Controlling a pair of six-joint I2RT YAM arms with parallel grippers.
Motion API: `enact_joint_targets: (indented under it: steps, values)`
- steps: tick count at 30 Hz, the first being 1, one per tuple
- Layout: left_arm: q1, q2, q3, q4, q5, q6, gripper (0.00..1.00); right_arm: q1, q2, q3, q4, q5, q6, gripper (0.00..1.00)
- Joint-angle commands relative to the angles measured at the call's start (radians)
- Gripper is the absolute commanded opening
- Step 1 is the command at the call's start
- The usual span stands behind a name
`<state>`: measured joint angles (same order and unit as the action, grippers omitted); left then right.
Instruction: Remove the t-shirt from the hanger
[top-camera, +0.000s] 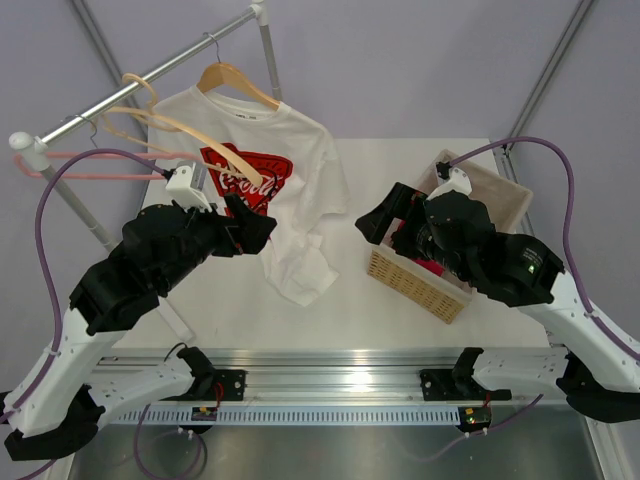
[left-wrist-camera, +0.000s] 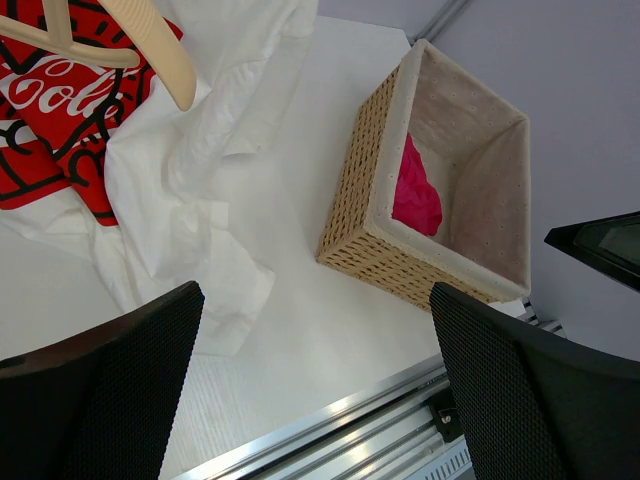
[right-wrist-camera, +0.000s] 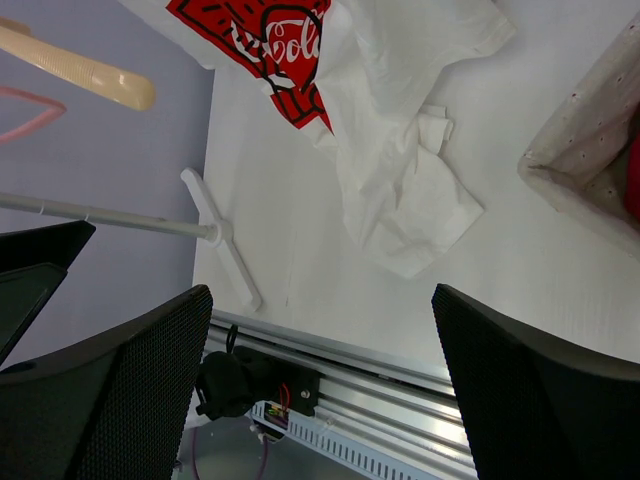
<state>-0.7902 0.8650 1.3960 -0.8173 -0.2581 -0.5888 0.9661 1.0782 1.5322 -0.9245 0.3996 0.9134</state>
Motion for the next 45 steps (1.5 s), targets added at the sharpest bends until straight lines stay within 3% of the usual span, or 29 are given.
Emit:
enact_joint_targets:
  steps: [1,11,16,20,27,30,36,39,45]
  values:
    - [-0.003,-0.009,0.028,0.038,-0.006,-0.008,0.99,0.005,-0.014,0.031,0.030,0.033,-0.007,1.00]
    - [-0.001,-0.004,0.038,0.038,0.003,-0.008,0.99,0.005,-0.032,0.034,0.032,0.067,-0.036,1.00]
    - [-0.003,0.014,0.077,0.038,0.016,-0.006,0.99,0.005,0.006,0.118,-0.017,0.084,-0.137,1.00]
    - [-0.003,0.057,0.174,0.041,0.040,-0.013,0.99,0.005,0.077,0.215,-0.080,0.064,-0.183,1.00]
    - [-0.003,0.290,0.466,0.033,0.126,-0.002,0.98,0.005,0.057,0.177,-0.042,0.007,-0.159,1.00]
    - [-0.003,0.371,0.543,0.033,0.070,0.030,0.98,0.006,0.028,0.145,-0.043,-0.005,-0.151,0.99]
    - [0.000,0.583,0.672,-0.002,-0.180,0.144,0.99,0.005,-0.057,0.065,-0.054,-0.011,-0.116,0.99]
    - [0.029,0.684,0.753,0.007,-0.329,0.130,0.97,0.006,-0.086,0.043,-0.073,-0.008,-0.108,1.00]
    - [0.140,0.802,0.825,0.004,-0.429,0.043,0.92,0.005,-0.116,0.033,-0.105,0.007,-0.100,1.00]
